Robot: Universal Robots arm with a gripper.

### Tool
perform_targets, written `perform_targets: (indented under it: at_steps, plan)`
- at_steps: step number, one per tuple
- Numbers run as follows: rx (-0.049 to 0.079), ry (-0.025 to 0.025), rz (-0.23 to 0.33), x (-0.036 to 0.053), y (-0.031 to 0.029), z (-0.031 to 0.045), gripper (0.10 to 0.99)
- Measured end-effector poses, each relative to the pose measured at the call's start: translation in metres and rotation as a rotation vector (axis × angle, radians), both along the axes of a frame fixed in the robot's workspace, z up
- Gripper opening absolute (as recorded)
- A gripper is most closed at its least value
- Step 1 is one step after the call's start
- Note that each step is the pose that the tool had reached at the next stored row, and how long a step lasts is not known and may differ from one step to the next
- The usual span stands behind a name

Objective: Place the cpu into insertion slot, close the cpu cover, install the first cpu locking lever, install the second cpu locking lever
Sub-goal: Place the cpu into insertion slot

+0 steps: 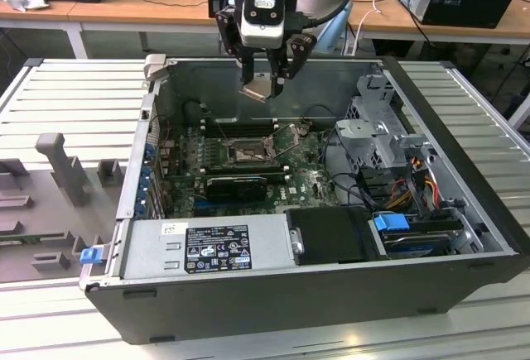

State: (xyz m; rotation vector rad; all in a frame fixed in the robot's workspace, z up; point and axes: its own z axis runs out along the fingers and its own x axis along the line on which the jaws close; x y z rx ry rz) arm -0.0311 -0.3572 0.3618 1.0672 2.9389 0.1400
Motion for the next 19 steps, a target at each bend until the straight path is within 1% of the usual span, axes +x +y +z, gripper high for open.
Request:
perform_targets:
  at_steps: [3, 7, 12, 16, 19]
  plan:
    - [0.000, -0.0001, -0.064, 0.0000, 0.0000, -0.0009, 0.525]
    - [0.000, 0.0000, -0.091, 0.0000, 0.0000, -0.0030, 0.525]
    - [0.000, 0.0000, -0.103, 0.0000, 0.0000, -0.0045, 0.525]
    - [0.000, 0.0000, -0.103, 0.0000, 0.0000, -0.0081, 0.525]
    - [0.000, 0.0001, -0.103, 0.0000, 0.0000, -0.0091, 0.525]
